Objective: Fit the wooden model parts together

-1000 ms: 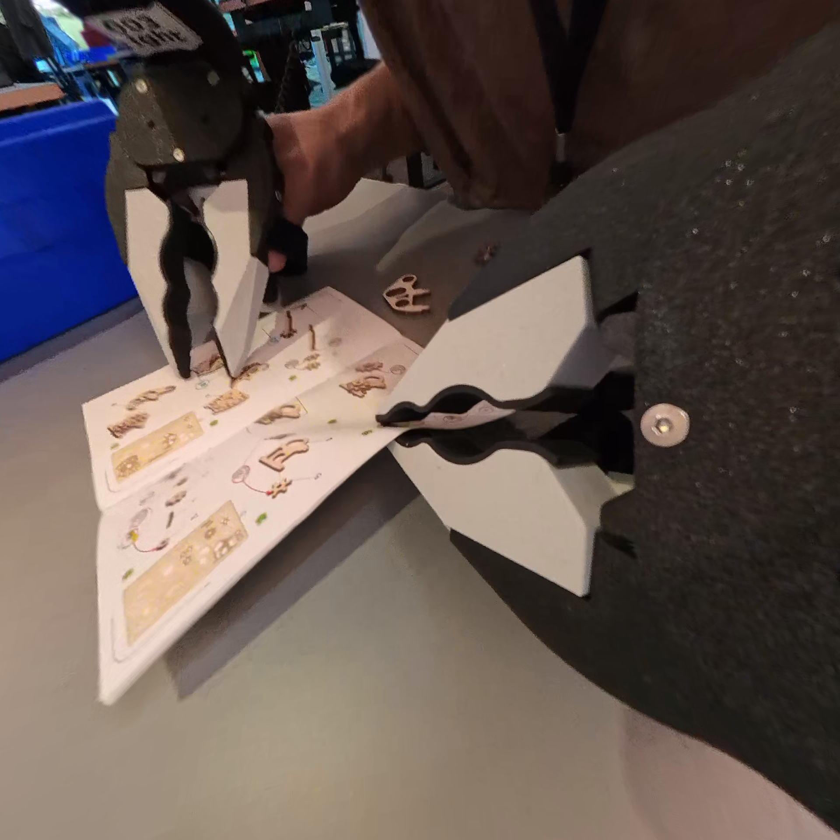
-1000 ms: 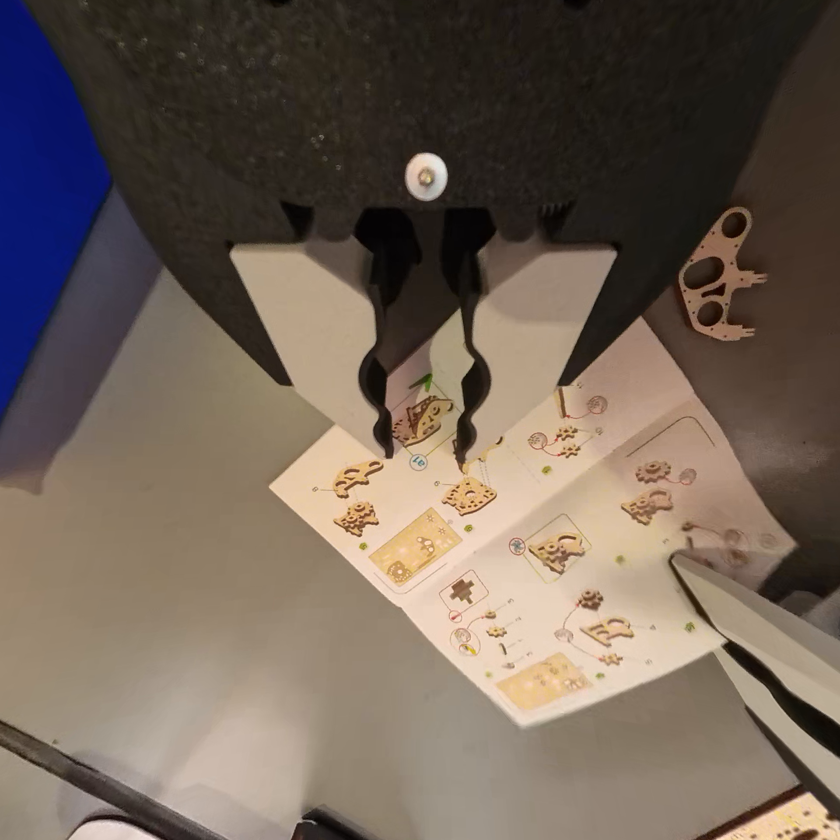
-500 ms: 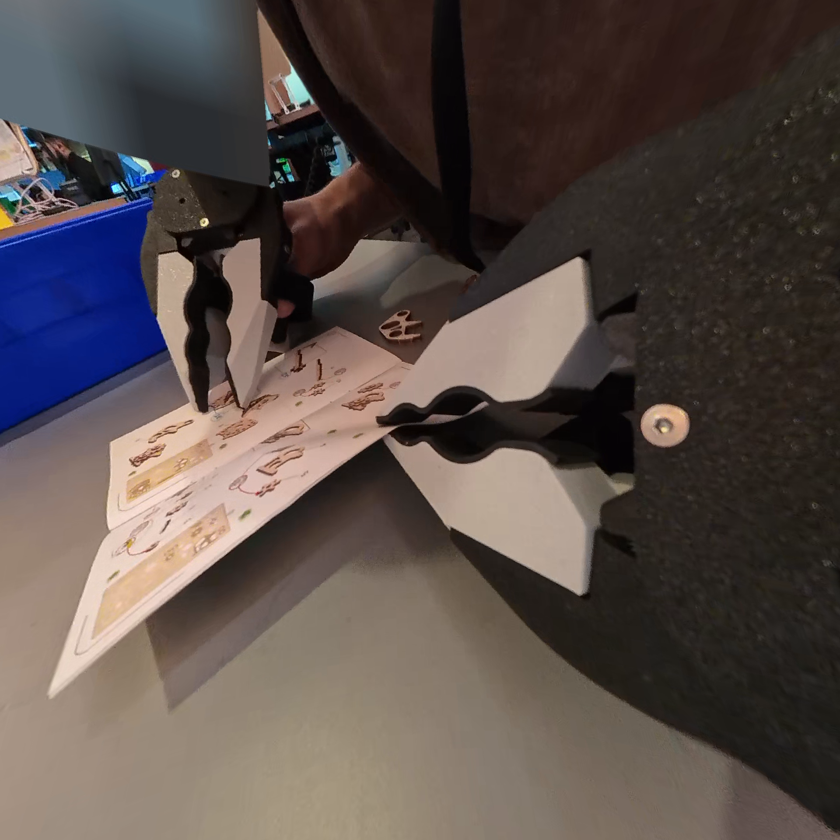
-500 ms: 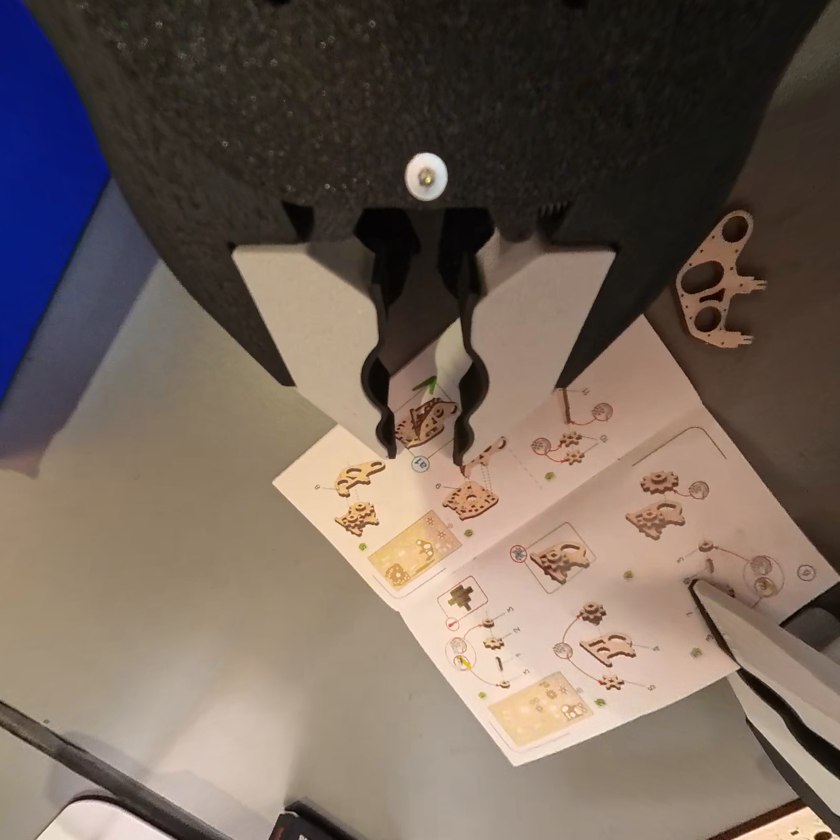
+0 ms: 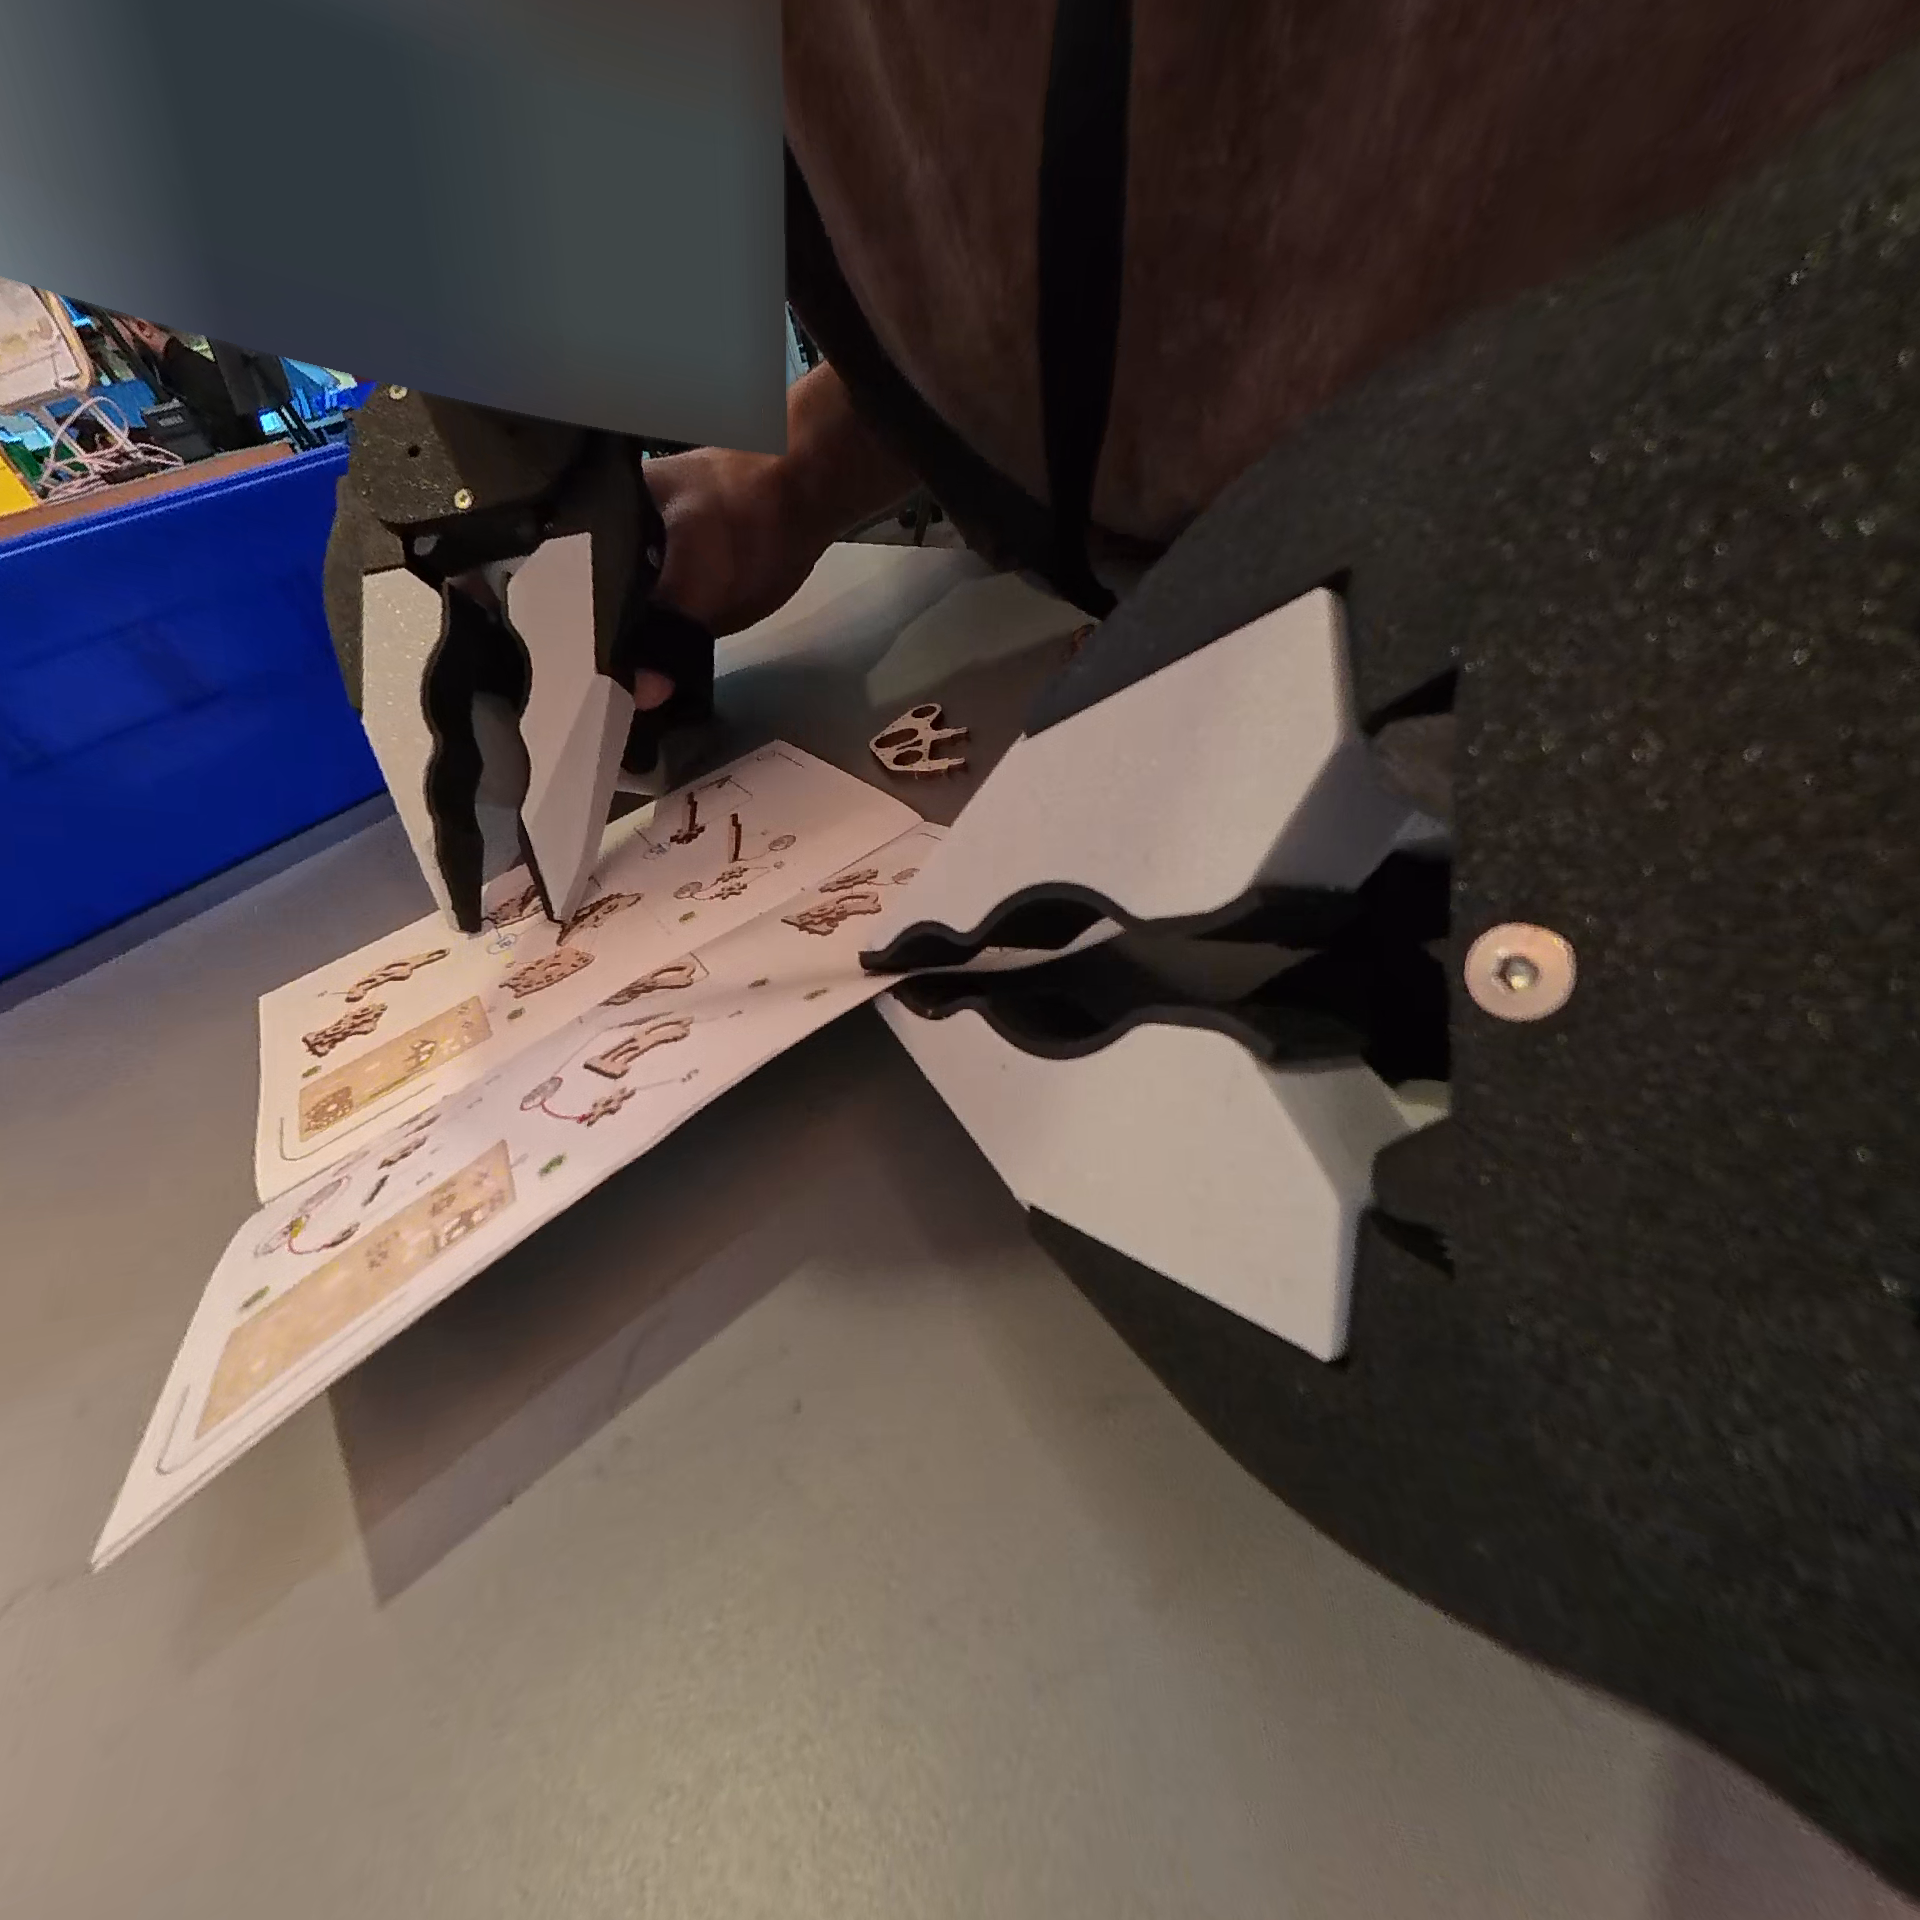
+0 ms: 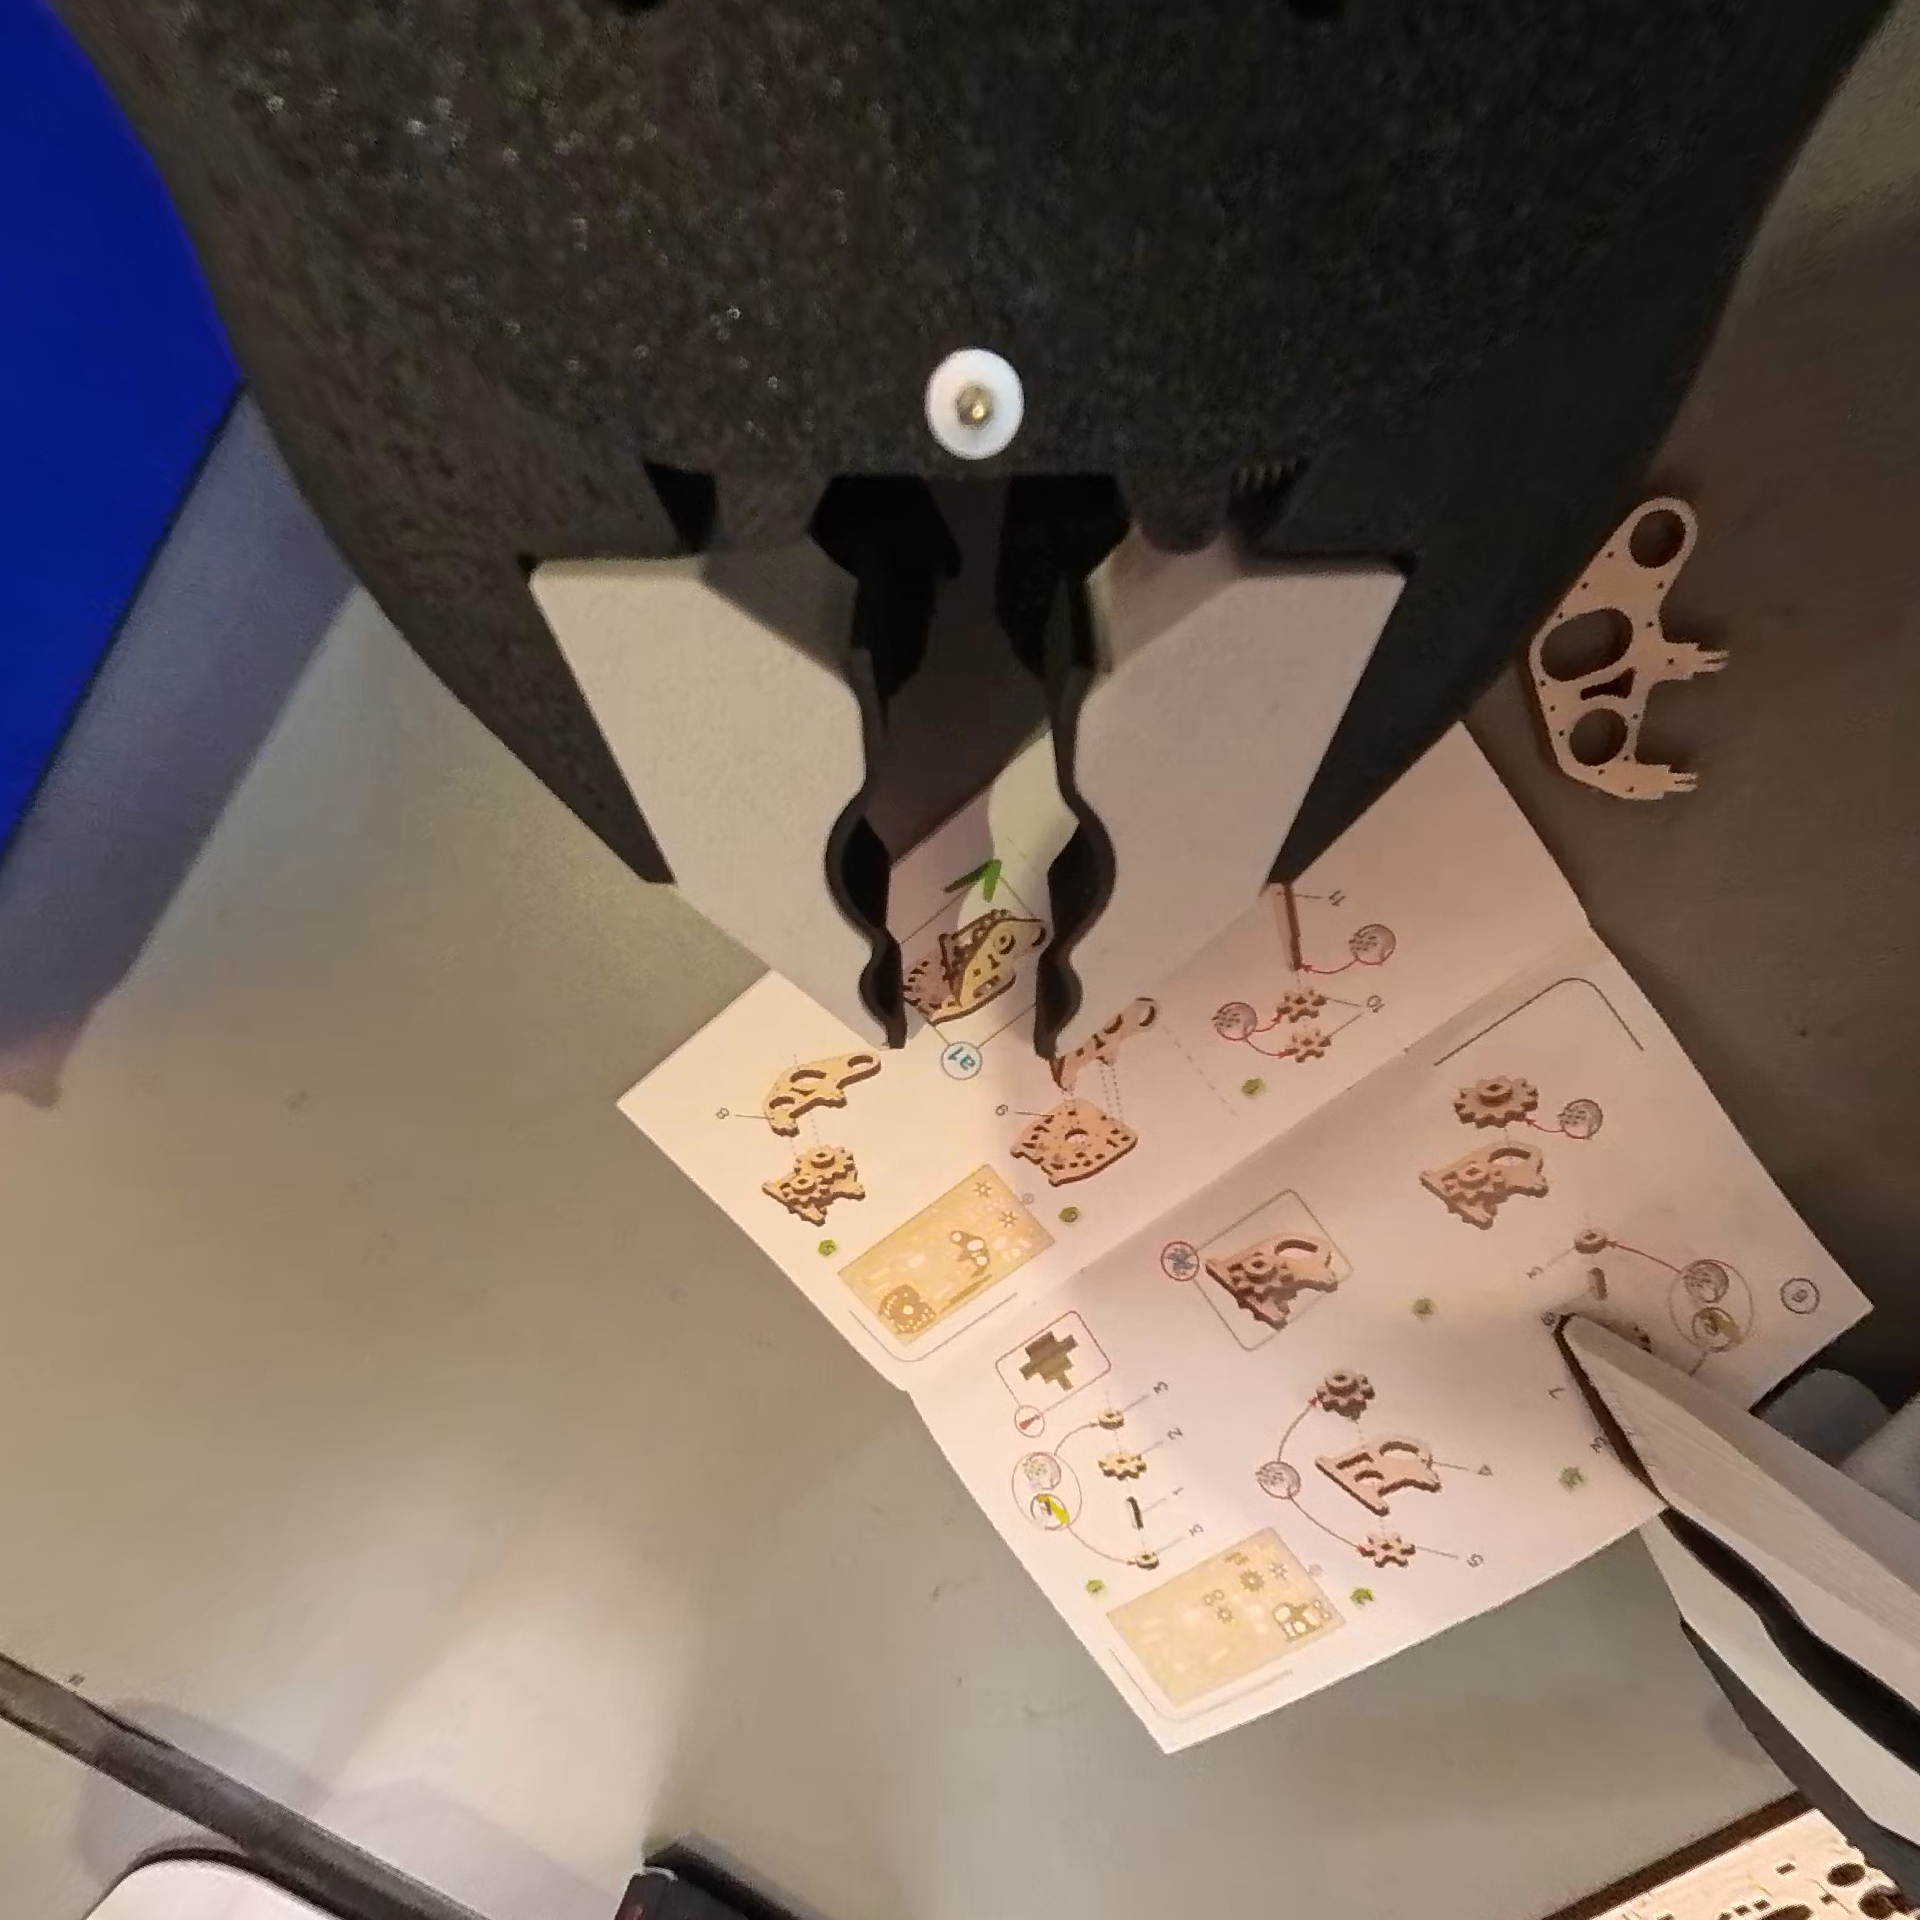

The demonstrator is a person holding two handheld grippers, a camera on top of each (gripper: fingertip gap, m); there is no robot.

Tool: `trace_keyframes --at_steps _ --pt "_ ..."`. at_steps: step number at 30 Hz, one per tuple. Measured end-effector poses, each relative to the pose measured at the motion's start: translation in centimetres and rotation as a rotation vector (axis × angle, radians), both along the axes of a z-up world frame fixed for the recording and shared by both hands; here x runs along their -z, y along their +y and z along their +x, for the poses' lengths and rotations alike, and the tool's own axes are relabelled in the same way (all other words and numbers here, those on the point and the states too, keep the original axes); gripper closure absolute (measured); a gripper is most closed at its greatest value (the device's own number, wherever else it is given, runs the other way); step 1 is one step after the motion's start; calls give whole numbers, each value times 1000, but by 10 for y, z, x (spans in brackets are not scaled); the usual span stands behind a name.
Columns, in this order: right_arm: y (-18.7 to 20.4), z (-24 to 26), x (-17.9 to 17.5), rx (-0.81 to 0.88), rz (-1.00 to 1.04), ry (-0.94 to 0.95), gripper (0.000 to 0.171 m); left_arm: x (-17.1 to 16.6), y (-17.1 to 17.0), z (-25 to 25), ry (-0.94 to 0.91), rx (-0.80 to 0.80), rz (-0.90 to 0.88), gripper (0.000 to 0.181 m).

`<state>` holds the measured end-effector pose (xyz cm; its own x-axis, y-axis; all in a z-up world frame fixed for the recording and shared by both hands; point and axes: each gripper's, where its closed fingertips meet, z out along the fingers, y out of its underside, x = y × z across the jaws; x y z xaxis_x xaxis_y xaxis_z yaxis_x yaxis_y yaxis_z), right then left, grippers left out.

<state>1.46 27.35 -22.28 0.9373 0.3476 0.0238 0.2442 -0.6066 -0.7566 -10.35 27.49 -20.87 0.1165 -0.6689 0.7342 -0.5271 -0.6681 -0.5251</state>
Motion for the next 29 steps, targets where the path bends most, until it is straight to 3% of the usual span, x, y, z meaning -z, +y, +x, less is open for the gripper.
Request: trace_keyframes --at_steps 9,18,29 --pt "-8 -10 -14 -57 19 195 139 0 0 0 2 -2 1 181" --pt "-13 -17 0 -116 4 -7 136 0 1 0 -2 -3 -2 181" --pt "-13 -19 0 -127 3 -6 139 -8 3 -1 -54 -15 -69 181"
